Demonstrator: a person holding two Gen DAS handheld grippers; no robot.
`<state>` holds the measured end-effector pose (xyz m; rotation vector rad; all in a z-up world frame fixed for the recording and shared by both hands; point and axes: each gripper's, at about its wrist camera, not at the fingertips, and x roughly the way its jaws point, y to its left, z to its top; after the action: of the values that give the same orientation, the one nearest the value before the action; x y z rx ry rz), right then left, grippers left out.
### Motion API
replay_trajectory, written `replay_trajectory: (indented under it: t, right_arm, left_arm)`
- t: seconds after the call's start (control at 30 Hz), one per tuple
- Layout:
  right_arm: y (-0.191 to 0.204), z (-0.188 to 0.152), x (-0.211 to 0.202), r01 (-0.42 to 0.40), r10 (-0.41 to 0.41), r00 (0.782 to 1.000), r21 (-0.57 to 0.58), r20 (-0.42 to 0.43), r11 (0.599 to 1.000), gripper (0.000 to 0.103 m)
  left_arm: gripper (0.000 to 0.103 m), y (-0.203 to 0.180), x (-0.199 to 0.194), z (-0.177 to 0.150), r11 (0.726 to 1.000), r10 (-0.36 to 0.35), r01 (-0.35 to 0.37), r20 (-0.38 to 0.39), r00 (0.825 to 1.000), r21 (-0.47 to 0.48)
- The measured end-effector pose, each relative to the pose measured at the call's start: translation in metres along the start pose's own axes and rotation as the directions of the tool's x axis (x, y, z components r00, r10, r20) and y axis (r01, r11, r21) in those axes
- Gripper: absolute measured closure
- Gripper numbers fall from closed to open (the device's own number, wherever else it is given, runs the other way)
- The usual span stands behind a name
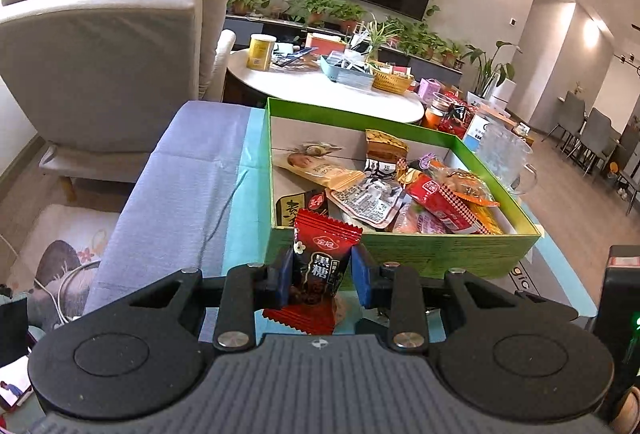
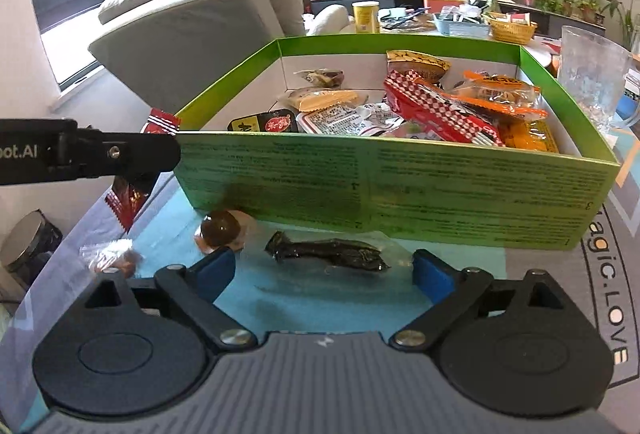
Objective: Organize snacks
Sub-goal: 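Lower the red packet and fish snack into the box and open both tools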
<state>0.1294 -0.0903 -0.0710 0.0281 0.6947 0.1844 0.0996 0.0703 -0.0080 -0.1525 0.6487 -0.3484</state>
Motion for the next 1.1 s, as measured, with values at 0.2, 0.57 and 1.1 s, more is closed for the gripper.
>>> replay_trajectory:
  t: [0.2, 0.57, 1.1]
  right_arm:
    - [0.019, -0.006, 0.009, 0.087, -0.086, 0.996, -0.086, 0.009, 0.993, 0.050]
    - [0.009, -0.012, -0.009, 0.097, -0.088, 0.994, -0.140, 0.067, 0.985, 0.050]
    - [-0.029, 0.029, -0.068, 0.136, -0.106, 0.937, -0.071, 0.332, 0.988, 0.050]
  left_arm:
    - [0.074, 0.002, 0.001, -0.002, 1.000, 0.003, -0.003, -0.009, 1.000, -0.009]
    - [0.074, -0.005, -0.004, -0.004, 1.000, -0.014, 0.014, 0.005, 1.000, -0.002]
    - [0.074, -0.023, -0.005, 0.032, 0.999, -0.040, 0.040, 0.102, 0.994, 0.006]
